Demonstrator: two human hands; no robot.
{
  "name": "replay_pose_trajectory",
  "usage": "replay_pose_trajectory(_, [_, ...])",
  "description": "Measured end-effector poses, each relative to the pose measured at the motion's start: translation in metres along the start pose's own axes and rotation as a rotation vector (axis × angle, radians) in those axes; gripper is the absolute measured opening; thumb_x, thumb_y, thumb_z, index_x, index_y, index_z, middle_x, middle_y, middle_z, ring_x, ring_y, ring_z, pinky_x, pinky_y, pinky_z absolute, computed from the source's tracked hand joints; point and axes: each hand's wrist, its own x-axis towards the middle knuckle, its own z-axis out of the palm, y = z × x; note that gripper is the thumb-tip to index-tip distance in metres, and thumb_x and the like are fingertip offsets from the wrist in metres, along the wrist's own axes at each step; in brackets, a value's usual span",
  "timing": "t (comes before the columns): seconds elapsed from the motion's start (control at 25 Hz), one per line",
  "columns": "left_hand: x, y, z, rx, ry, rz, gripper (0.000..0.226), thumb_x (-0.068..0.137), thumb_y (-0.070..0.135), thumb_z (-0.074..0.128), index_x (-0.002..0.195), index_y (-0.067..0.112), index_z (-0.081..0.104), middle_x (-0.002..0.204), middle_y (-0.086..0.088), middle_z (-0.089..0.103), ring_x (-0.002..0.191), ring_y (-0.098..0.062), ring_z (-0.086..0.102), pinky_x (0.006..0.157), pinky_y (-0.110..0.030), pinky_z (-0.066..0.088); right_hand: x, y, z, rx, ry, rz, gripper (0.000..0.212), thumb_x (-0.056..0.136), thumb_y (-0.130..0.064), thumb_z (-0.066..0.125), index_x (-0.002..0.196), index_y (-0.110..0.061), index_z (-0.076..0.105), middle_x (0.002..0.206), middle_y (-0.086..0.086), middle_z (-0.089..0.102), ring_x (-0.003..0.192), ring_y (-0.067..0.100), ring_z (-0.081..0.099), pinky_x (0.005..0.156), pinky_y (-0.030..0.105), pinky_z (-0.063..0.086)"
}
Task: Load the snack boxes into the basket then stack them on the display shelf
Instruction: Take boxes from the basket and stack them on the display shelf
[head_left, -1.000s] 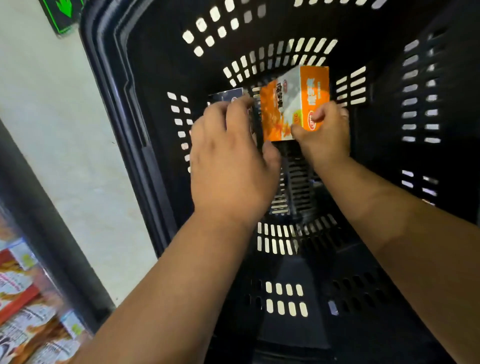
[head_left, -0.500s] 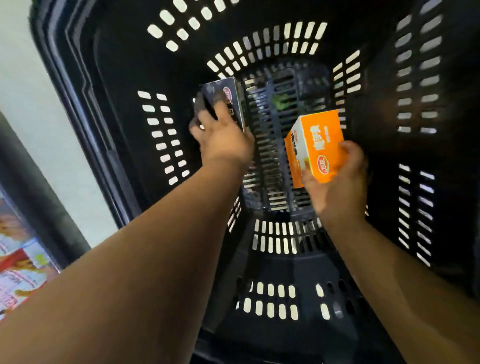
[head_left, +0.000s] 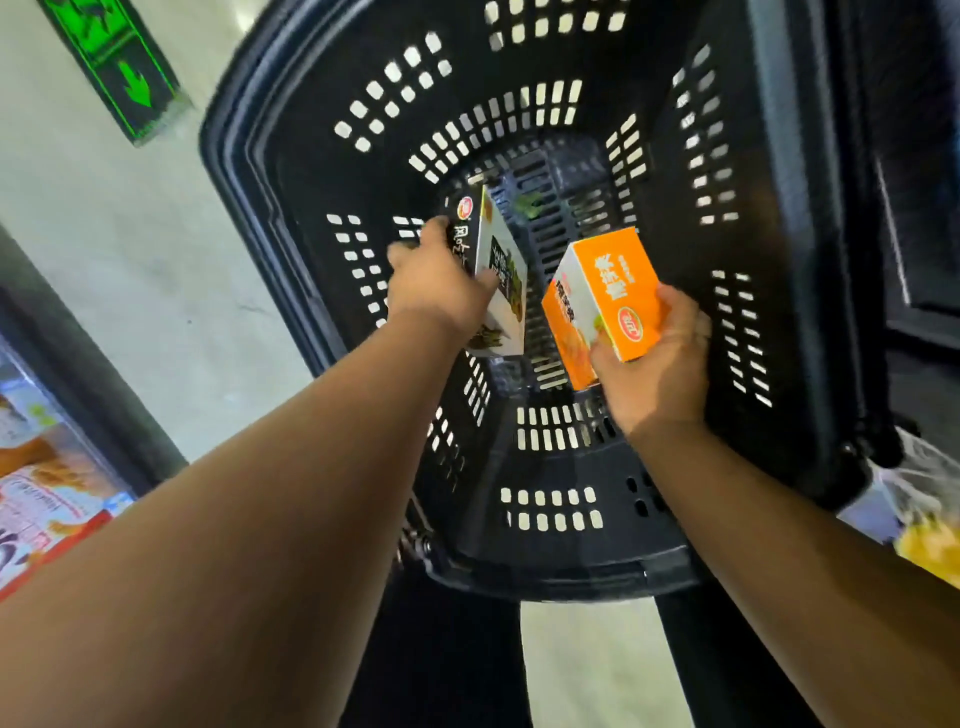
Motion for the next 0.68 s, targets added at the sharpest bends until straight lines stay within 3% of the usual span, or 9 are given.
replay_pose_trajectory(0.12, [-0.051,0.005,-0.044,-0.087,0.005,0.059,0.067,0.087,0.03,0.069,0.147,0.03,0.037,0.135,-0.007,0.043,0.098,-0.018,0.055,0.097,-0.036,0.052,-0.044,-0.036,-0.04,0.052,0.052,-0.06,0.069,0.078,-0.023,0.078,0.138,-0.012,0.045,0.134,0.014,0.04,0.116,0.028,0.052,0.098,0.034,0.046])
replay_pose_trajectory(0.28, [-0.131,0.014,-0.104,-0.088,0.052,0.302,0.065,0.086,0.025,0.069,0.145,0.029,0.043,0.135,-0.004,0.041,0.117,-0.021,0.052,0.108,-0.037,0.042,-0.11,-0.095,-0.109,0.062,0.101,-0.069,0.072,0.077,-0.043,0.072,0.138,-0.016,0.045,0.133,0.011,0.046,0.116,0.024,0.051,0.09,0.019,0.035])
replay_pose_trajectory(0.4, [-0.201,0.021,-0.153,-0.188,0.061,0.433,0.065,0.083,0.023,0.072,0.143,0.024,0.047,0.128,-0.001,0.036,0.121,-0.018,0.05,0.111,-0.031,0.038,-0.159,-0.134,-0.172,0.182,0.141,-0.062,0.07,0.073,-0.035,0.081,0.133,-0.024,0.045,0.13,0.005,0.051,0.114,0.024,0.056,0.1,0.039,0.047])
replay_pose_trajectory(0.48, [-0.243,0.024,-0.183,-0.299,0.067,0.494,0.071,0.079,0.026,0.075,0.144,0.021,0.044,0.127,0.001,0.037,0.115,-0.013,0.053,0.108,-0.029,0.042,-0.194,-0.152,-0.207,0.254,0.192,-0.125,0.068,0.072,-0.03,0.083,0.13,-0.024,0.048,0.129,0.007,0.052,0.112,0.024,0.058,0.096,0.037,0.05])
replay_pose_trajectory(0.56, [-0.287,0.026,-0.214,-0.387,0.053,0.555,0.076,0.078,0.024,0.078,0.143,0.024,0.04,0.13,0.002,0.047,0.107,0.0,0.056,0.101,-0.02,0.045,-0.236,-0.165,-0.239,0.366,0.237,-0.131,0.065,0.071,-0.025,0.084,0.125,-0.029,0.047,0.121,0.003,0.057,0.107,0.013,0.06,0.092,0.031,0.053])
replay_pose_trajectory(0.68, [-0.343,0.031,-0.252,-0.501,-0.006,0.614,0.072,0.08,0.012,0.079,0.139,0.026,0.039,0.115,0.013,0.056,0.085,0.019,0.057,0.082,-0.009,0.05,-0.291,-0.177,-0.278,0.529,0.301,-0.162,0.066,0.074,-0.009,0.083,0.123,-0.028,0.044,0.105,-0.013,0.06,0.088,-0.011,0.059,0.078,0.012,0.048])
